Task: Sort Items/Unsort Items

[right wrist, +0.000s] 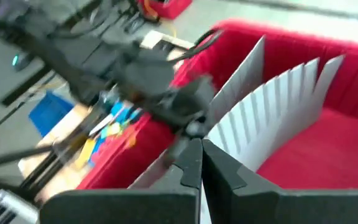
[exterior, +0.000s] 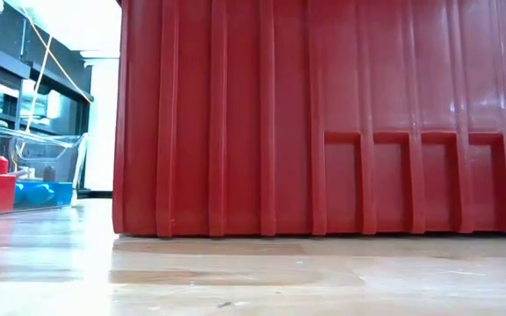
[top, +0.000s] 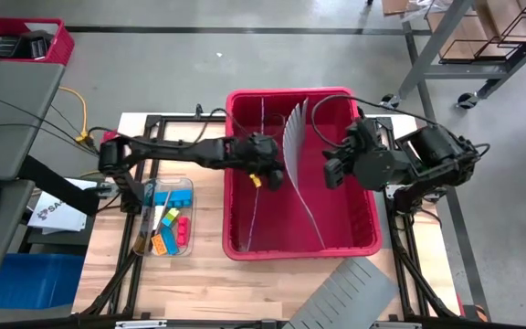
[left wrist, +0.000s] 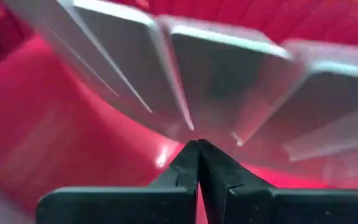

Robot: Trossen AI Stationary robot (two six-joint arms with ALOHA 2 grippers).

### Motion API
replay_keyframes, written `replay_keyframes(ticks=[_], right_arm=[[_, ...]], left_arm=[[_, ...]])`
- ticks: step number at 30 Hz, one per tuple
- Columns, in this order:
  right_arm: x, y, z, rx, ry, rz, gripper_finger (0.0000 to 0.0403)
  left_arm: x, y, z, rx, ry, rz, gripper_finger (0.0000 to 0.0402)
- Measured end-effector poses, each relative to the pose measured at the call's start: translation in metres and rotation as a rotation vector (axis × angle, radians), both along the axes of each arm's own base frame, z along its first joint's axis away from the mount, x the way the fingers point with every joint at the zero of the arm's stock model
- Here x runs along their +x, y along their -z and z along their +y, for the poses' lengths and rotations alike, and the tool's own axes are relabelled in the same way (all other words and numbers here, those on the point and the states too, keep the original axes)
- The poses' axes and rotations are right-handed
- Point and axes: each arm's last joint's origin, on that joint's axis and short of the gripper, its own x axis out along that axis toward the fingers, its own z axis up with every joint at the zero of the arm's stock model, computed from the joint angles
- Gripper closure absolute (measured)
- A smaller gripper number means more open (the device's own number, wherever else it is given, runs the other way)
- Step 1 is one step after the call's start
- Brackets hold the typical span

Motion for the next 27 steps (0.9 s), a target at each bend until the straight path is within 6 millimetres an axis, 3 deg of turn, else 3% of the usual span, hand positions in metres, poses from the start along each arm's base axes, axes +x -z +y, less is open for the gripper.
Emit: replay_keyframes(ticks=[6,14,19,27], right_arm=[[0.017,0.029,0.008,0.196,-0.013,0.113,0.0403],[0.023,0.107,0.048,0.431,0.09,0.394,0.0403],[0.013,0.128,0.068,0.436,0.222,0.352,0.0403],[0.025,0.173,0.091,0.497,0.237,0.245,0.0403]], left_arm=[[0.019,0.018,0.007,-0.005,-0.063,-0.067,0.0401],[0.022,0.021,0.01,0.083,-0.048,-0.072,0.0401],[0.022,0.022,0.008,0.126,-0.016,-0.062,0.0401],[0.025,0.02,0.006,0.165,0.004,-0.096,0.0401]])
